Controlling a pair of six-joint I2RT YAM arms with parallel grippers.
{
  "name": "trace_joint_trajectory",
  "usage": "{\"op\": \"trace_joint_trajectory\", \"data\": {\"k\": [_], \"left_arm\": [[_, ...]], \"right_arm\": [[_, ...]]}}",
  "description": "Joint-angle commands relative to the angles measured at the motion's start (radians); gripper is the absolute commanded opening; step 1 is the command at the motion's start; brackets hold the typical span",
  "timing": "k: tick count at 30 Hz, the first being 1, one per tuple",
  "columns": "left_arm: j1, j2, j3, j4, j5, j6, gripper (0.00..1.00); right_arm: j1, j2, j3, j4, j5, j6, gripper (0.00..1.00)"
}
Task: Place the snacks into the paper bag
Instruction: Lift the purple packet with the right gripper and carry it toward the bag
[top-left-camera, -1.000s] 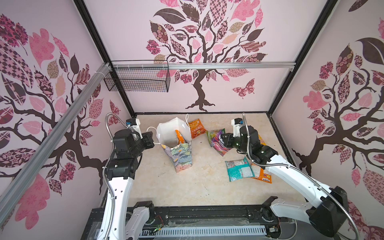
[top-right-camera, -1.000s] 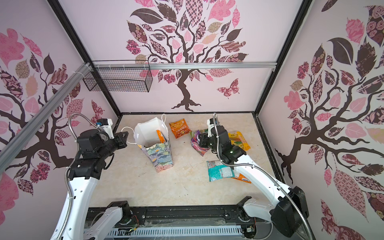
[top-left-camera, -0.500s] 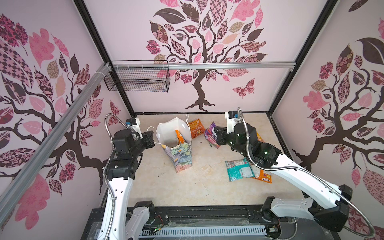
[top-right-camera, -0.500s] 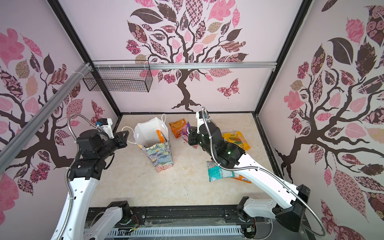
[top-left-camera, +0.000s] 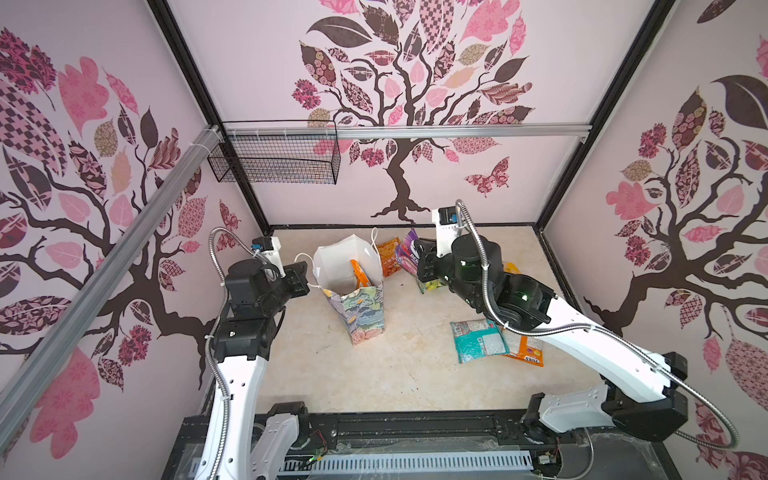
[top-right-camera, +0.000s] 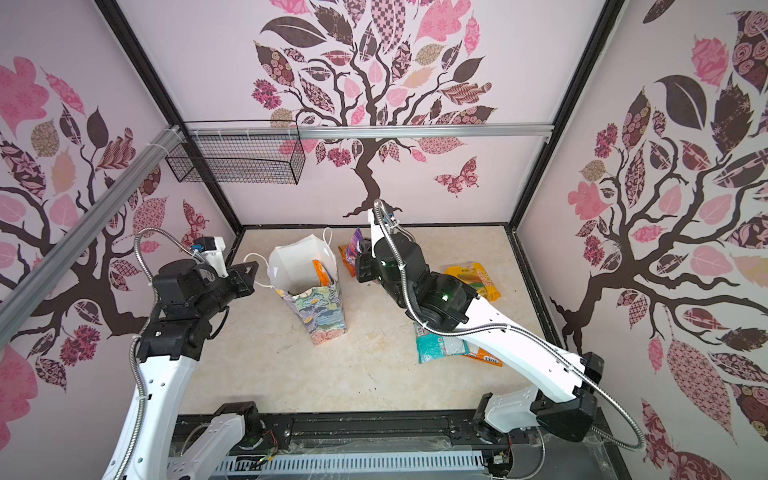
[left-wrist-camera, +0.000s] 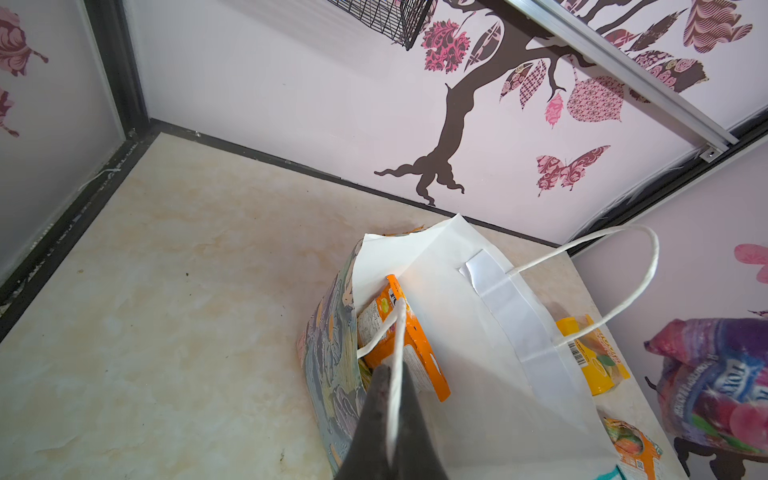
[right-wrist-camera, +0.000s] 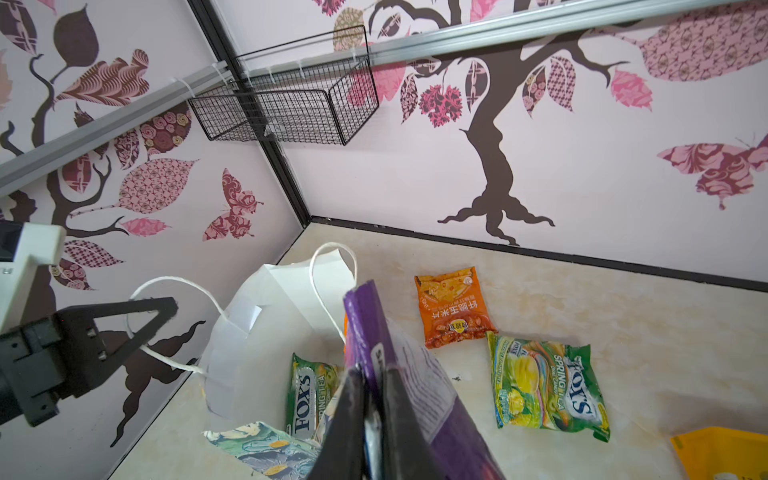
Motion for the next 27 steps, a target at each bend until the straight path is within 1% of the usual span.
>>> {"op": "trace_joint_trajectory", "data": {"k": [1, 10, 17, 20, 22, 27], "left_arm": [[0.004, -0.008, -0.028, 0.021, 0.003, -0.002, 0.00], [0.004, -0.006, -0.026, 0.021, 0.003, -0.002, 0.00], [0.004, -0.009, -0.028, 0.022, 0.005, -0.002, 0.00], [0.004, -0.011, -0.028, 0.022, 0.005, -0.005, 0.00], [0.005, -0.011, -0.029, 0.021, 0.004, -0.004, 0.00], [0.005, -0.013, -0.031, 0.022, 0.002, -0.005, 0.00]], "right_arm": [[0.028, 0.033, 0.115, 0.013, 0.063, -0.060, 0.00], [0.123, 0.139, 0.323, -0.024, 0.138, -0.143, 0.00], [0.183, 0.239, 0.489, -0.065, 0.161, -0.205, 0.00], [0.203, 0.290, 0.562, -0.096, 0.175, -0.218, 0.00], [0.217, 0.319, 0.582, -0.100, 0.185, -0.228, 0.00], [0.237, 0.396, 0.691, -0.119, 0.185, -0.234, 0.00]]}}
